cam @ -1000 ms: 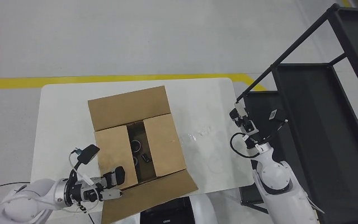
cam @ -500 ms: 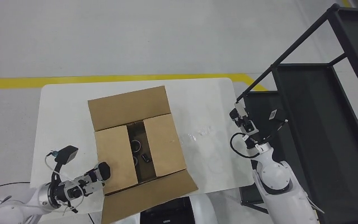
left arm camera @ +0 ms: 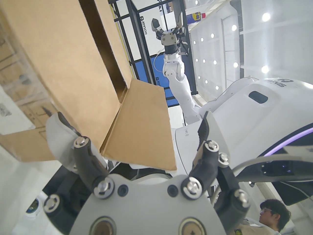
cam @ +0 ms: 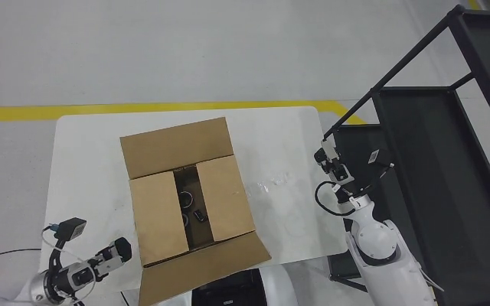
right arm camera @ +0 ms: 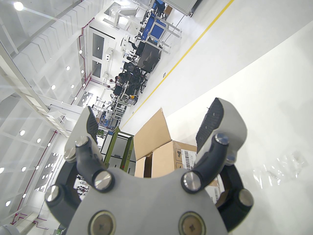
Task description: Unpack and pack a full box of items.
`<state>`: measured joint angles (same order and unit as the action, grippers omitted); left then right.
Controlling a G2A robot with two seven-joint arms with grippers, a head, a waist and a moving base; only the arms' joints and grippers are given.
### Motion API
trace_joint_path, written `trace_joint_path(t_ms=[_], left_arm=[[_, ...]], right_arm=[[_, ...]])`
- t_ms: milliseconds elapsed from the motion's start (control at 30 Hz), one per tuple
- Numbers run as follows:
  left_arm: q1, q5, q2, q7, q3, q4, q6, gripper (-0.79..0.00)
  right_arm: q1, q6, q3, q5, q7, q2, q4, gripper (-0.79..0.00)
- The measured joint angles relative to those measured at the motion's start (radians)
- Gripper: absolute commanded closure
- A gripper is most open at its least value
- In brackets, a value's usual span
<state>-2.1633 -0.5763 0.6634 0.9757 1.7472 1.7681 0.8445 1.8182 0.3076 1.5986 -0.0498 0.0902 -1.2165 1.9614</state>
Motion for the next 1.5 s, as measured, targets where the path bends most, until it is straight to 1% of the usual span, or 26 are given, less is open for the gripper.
trace_joint_path(t_ms=[100,200,267,367,533,633,767,967,1100,1300,1400,1500], left_arm=[[-0.058,0.015,-0.005,-0.007,0.015,0.005,0.007,-0.785],[-0.103,0.038,-0.013,-0.011,0.008,0.014,0.012,-0.785],[-0.12,0.043,-0.018,-0.02,-0.009,0.018,0.02,-0.785],[-0.122,0.04,-0.026,-0.025,-0.046,0.022,0.025,-0.785],[-0.088,-0.001,-0.042,-0.015,-0.106,0.019,0.015,-0.785],[-0.051,-0.03,-0.051,-0.001,-0.139,0.008,0.001,-0.785],[0.016,-0.064,-0.059,0.025,-0.19,-0.005,-0.025,-0.785],[0.122,-0.123,-0.061,0.045,-0.262,-0.045,-0.045,-0.785],[0.171,-0.166,-0.058,0.032,-0.278,-0.077,-0.032,-0.785],[0.2,-0.204,-0.056,0.026,-0.279,-0.104,-0.026,-0.785],[0.192,-0.206,-0.055,-0.001,-0.271,-0.118,0.002,-0.785],[0.174,-0.212,-0.055,-0.002,-0.265,-0.112,0.002,-0.785]], right_arm=[[0.0,0.0,0.0,0.0,0.0,0.0,0.0,-0.785],[0.0,0.0,0.0,0.0,0.0,0.0,0.0,-0.785],[0.0,0.0,0.0,0.0,0.0,0.0,0.0,-0.785],[0.0,0.0,0.0,0.0,0.0,0.0,0.0,-0.785],[0.0,0.0,0.0,0.0,0.0,0.0,0.0,-0.785],[0.0,0.0,0.0,0.0,0.0,0.0,0.0,-0.785],[0.0,0.0,0.0,0.0,0.0,0.0,0.0,-0.785],[0.0,0.0,0.0,0.0,0.0,0.0,0.0,-0.785],[0.0,0.0,0.0,0.0,0.0,0.0,0.0,-0.785],[0.0,0.0,0.0,0.0,0.0,0.0,0.0,-0.785],[0.0,0.0,0.0,0.0,0.0,0.0,0.0,-0.785],[0.0,0.0,0.0,0.0,0.0,0.0,0.0,-0.785]])
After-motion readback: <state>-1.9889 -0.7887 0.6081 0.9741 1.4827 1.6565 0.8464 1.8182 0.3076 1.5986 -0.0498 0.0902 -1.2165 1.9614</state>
